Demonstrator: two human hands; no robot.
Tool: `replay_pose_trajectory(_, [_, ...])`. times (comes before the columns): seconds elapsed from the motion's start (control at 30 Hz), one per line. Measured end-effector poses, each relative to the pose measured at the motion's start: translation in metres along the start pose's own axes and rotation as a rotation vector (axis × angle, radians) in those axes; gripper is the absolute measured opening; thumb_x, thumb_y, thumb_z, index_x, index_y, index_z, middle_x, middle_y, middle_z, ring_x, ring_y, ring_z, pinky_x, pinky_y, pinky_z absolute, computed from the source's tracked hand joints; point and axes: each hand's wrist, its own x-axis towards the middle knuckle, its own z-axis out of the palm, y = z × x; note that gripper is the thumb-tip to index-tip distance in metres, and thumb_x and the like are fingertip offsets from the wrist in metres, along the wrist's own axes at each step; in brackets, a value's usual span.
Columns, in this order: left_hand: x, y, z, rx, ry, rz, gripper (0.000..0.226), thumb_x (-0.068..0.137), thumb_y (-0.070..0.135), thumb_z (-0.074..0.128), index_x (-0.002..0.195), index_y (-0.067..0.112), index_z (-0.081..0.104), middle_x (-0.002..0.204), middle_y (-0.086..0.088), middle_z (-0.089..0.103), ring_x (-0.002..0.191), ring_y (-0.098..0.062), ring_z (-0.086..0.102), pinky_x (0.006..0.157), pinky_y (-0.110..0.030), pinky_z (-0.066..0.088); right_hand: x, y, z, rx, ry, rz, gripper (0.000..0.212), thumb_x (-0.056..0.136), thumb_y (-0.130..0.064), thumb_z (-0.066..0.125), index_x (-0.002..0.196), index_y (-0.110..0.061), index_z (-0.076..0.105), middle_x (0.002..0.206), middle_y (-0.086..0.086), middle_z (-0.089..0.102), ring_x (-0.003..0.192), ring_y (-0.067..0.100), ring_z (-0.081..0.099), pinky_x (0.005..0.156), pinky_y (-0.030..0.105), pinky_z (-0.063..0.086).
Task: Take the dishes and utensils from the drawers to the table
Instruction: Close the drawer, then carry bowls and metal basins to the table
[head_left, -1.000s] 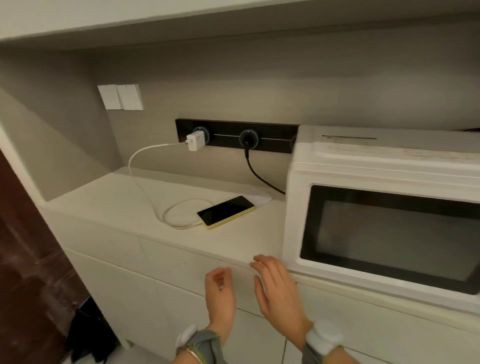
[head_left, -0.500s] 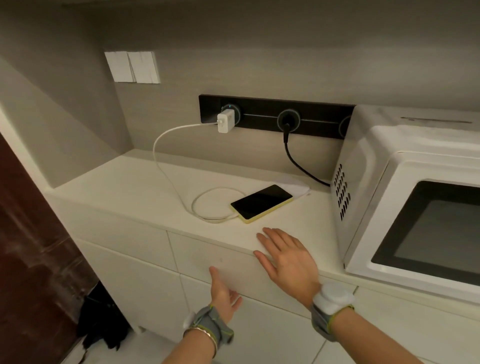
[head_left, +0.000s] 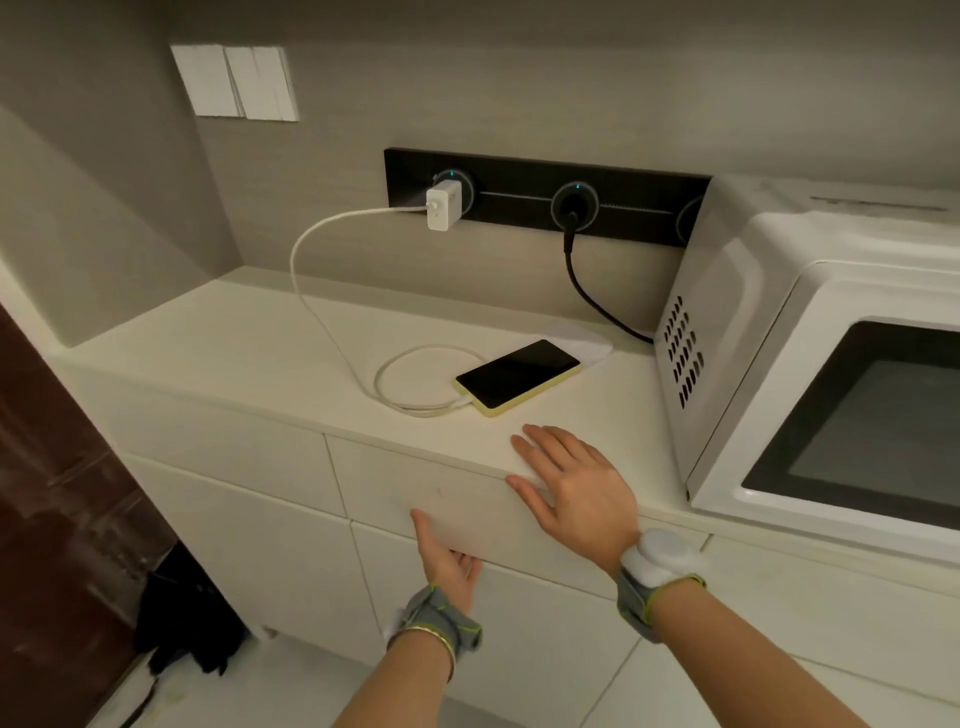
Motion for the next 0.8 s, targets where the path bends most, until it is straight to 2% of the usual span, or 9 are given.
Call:
replay_pose_trajectory(0.1, [-0.003,-0.001,-0.007,-0.004,-0.005,-0.003,0.085,0.081,0.071,0.040,0.140,0.010,0.039,0.142,-0.012,0.045,0.130,-0.026,0.043,0.107,-0.033,0.035,-0.001,-0.001,-0.002,0.045,-0.027,0.012,0.043,0.085,-0.043,0.055,0.114,-0.015,0.068,0.117,0.003,0.070,0.108,0.022,0.065,0.088,0.030,0.053])
replay_pose_trajectory(0.17, [-0.005,-0.003,-0.010,-0.008,-0.001,0.007,0.085,0.080,0.071,0.041,0.137,0.009,0.043,0.136,-0.011,0.050,0.125,-0.024,0.047,0.099,-0.030,0.039,-0.001,0.001,-0.005,0.075,-0.054,0.030,0.044,0.085,-0.043,0.058,0.117,-0.015,0.067,0.121,0.003,0.068,0.112,0.021,0.063,0.090,0.031,0.051])
replay_pose_trajectory(0.23, [-0.008,-0.003,-0.017,-0.026,-0.005,0.011,0.083,0.079,0.072,0.041,0.134,0.009,0.046,0.122,-0.010,0.053,0.112,-0.023,0.050,0.087,-0.029,0.042,0.000,-0.001,-0.007,0.105,-0.120,0.050,0.049,0.087,-0.048,0.053,0.125,-0.019,0.061,0.130,0.000,0.061,0.122,0.019,0.056,0.098,0.030,0.044])
replay_pose_trajectory(0.3, [-0.009,-0.004,-0.021,-0.039,-0.008,0.008,0.081,0.080,0.071,0.043,0.132,0.009,0.046,0.115,-0.008,0.052,0.104,-0.021,0.049,0.083,-0.029,0.043,-0.002,-0.001,-0.009,0.110,-0.162,0.050,0.056,0.087,-0.053,0.049,0.131,-0.018,0.055,0.138,0.000,0.055,0.128,0.018,0.050,0.104,0.030,0.038])
replay_pose_trajectory(0.4, [-0.009,-0.004,-0.024,-0.036,-0.015,0.027,0.078,0.079,0.070,0.044,0.129,0.010,0.048,0.103,-0.006,0.055,0.096,-0.020,0.052,0.085,-0.030,0.041,-0.021,-0.006,-0.012,0.066,-0.118,-0.025,0.060,0.084,-0.052,0.052,0.128,-0.011,0.057,0.134,0.008,0.057,0.121,0.023,0.056,0.101,0.034,0.043])
replay_pose_trajectory(0.47, [-0.008,-0.004,-0.024,-0.024,-0.016,0.038,0.076,0.079,0.071,0.044,0.126,0.012,0.050,0.092,-0.004,0.055,0.087,-0.018,0.053,0.078,-0.029,0.044,-0.033,-0.006,-0.011,0.046,-0.085,-0.055,0.058,0.085,-0.048,0.053,0.129,-0.011,0.056,0.131,0.009,0.059,0.119,0.025,0.058,0.101,0.036,0.045])
replay_pose_trajectory(0.57, [-0.005,-0.010,-0.029,-0.016,-0.012,0.060,0.073,0.078,0.073,0.042,0.120,0.015,0.051,0.090,-0.002,0.056,0.080,-0.015,0.053,0.066,-0.025,0.044,-0.042,-0.004,-0.009,0.042,-0.073,-0.052,0.054,0.085,-0.044,0.055,0.130,-0.014,0.056,0.131,0.010,0.058,0.119,0.026,0.057,0.102,0.037,0.043])
replay_pose_trajectory(0.7, [0.002,-0.011,-0.031,0.003,-0.029,0.066,0.071,0.078,0.074,0.041,0.113,0.014,0.052,0.088,-0.003,0.056,0.076,-0.014,0.052,0.060,-0.023,0.041,-0.041,0.002,-0.006,0.050,-0.082,-0.087,0.040,0.081,-0.042,0.062,0.112,-0.017,0.064,0.131,0.012,0.057,0.117,0.027,0.058,0.101,0.039,0.045])
replay_pose_trajectory(0.8, [0.002,-0.012,-0.032,-0.005,-0.041,0.045,0.070,0.078,0.072,0.043,0.113,0.013,0.051,0.088,-0.003,0.055,0.075,-0.015,0.052,0.059,-0.024,0.041,-0.040,-0.001,-0.007,0.098,-0.092,-0.020,0.033,0.078,-0.038,0.066,0.103,-0.016,0.067,0.130,0.010,0.058,0.115,0.026,0.059,0.097,0.035,0.045])
